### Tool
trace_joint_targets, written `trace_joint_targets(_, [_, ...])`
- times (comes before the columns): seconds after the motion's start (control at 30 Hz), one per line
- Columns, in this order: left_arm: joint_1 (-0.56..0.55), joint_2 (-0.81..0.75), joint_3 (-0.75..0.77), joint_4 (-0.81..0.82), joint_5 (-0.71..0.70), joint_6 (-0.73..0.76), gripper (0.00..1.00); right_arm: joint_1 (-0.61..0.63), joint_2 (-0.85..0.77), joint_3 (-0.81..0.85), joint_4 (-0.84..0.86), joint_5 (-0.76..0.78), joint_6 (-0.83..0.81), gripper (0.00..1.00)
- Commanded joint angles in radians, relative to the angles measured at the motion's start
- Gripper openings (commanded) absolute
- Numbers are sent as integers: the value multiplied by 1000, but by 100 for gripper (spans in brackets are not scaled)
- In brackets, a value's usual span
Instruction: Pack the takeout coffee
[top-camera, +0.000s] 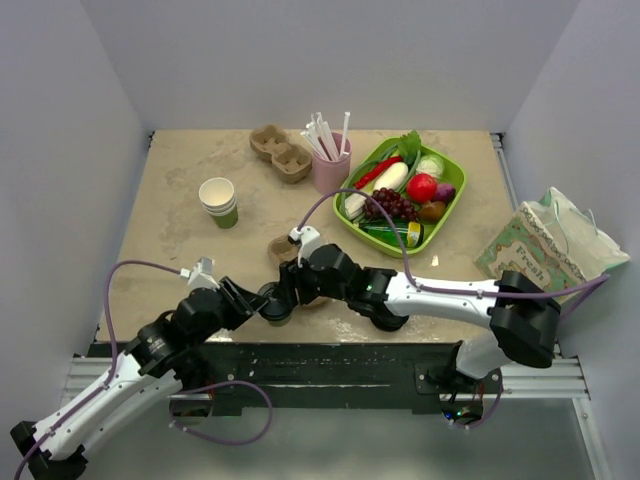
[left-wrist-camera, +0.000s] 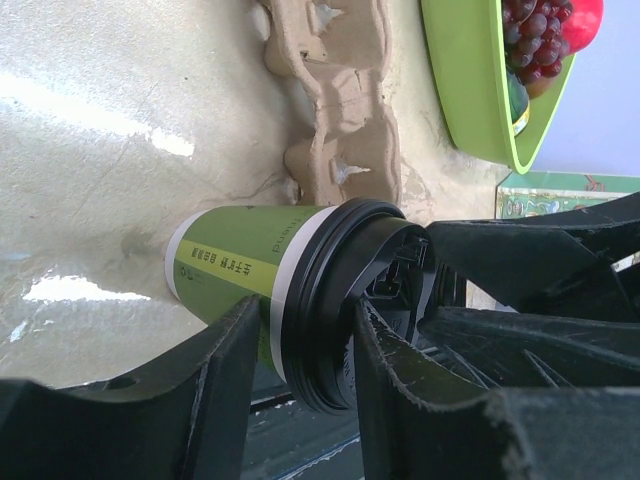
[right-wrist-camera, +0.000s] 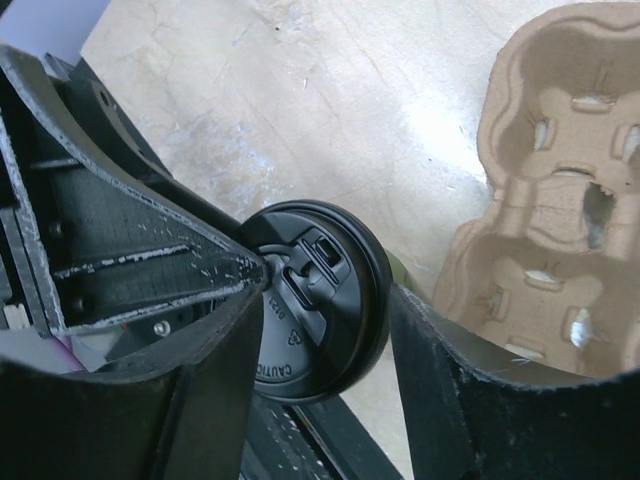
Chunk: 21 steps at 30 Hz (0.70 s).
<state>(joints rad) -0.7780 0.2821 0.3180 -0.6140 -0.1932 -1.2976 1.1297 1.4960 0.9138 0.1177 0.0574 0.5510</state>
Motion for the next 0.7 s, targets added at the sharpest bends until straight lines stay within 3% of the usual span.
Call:
trace_joint_targets(0.0, [2, 45, -46, -153, 21, 34, 41, -2, -60, 26, -52, 15, -77, 58])
trace_joint_targets(0.23, [2, 71, -40, -122, 38, 50, 48, -4, -80, 46, -115, 74, -37, 66])
trace_joint_targets(0.67, [2, 117, 26, -154, 124, 57, 60, -25, 69, -4, -44, -14, 107, 55])
